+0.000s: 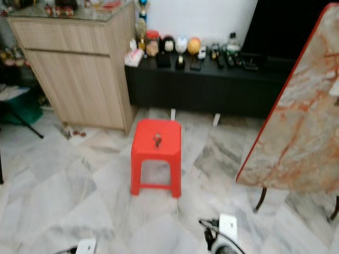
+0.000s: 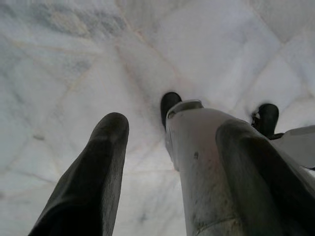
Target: Hang keys on a hook
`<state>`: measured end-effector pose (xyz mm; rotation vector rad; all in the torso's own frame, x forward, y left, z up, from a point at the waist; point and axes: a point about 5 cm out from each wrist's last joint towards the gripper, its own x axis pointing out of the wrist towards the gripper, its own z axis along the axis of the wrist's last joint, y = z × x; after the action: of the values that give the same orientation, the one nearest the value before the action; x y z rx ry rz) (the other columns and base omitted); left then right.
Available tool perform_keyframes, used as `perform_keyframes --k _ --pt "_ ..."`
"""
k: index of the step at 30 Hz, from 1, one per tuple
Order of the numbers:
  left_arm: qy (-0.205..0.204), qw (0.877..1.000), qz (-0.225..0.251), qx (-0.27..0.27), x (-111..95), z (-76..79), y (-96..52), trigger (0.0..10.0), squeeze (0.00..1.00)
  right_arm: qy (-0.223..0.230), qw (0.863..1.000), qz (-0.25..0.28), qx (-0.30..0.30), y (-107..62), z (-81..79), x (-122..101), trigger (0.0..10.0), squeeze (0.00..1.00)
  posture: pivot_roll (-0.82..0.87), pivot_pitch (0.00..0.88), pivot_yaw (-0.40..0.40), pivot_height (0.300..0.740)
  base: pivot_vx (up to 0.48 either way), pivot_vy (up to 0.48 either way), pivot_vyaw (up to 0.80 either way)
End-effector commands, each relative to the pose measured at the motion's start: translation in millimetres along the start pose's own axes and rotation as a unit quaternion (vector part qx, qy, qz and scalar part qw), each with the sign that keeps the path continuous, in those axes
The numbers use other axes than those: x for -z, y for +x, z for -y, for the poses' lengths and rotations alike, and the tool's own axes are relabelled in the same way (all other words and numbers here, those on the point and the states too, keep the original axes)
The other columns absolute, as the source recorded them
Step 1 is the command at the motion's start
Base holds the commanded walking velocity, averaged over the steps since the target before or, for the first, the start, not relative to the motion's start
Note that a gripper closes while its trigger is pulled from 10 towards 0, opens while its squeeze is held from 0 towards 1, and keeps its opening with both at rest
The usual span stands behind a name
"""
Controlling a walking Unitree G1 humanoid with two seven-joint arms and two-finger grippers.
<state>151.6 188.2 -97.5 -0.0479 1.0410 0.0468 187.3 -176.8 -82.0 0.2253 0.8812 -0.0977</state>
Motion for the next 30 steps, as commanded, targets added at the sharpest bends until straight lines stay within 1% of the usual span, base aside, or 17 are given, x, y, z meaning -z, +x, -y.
perform_keyframes --k 1,11,17,22,26,30 --pt "0.008 1.0 -0.012 0.006 5.9 3.4 -0.4 10.0 0.0 -0.001 1.0 -0.004 0.008 -1.4 6.1 2.4 10.0 0.0 0.02 0.0 -0.047 0.74 0.0 0.285 0.0" --pt "0.008 1.0 -0.011 0.001 5.9 -2.1 -1.1 10.0 0.0 -0.001 1.0 -0.005 0.007 -1.5 5.6 3.1 10.0 0.0 0.02 0.0 -0.046 0.74 0.0 0.298 0.0" --pt "0.009 1.0 -0.009 0.003 4.9 -0.9 -0.8 10.0 0.0 -0.001 1.0 -0.005 0.007 -1.5 5.4 3.3 10.0 0.0 0.02 0.0 -0.046 0.74 0.0 0.314 0.0" --pt "0.011 1.0 -0.009 0.002 4.7 -3.0 -1.1 10.0 0.0 -0.002 1.0 -0.005 0.006 -1.5 5.4 3.2 10.0 0.0 0.02 0.0 -0.047 0.74 0.0 0.297 0.0" --pt "0.014 1.0 -0.008 -0.002 5.1 -8.7 -2.0 10.0 0.0 -0.003 1.0 -0.005 0.006 -1.5 5.4 3.3 10.0 0.0 0.02 0.0 -0.048 0.74 0.0 0.0 0.0" --pt "0.009 1.0 -0.003 0.0 4.3 -9.6 -2.1 10.0 0.0 -0.003 1.0 -0.005 0.006 -1.6 5.2 3.6 10.0 0.0 0.02 0.0 -0.048 0.74 0.0 0.0 0.0"
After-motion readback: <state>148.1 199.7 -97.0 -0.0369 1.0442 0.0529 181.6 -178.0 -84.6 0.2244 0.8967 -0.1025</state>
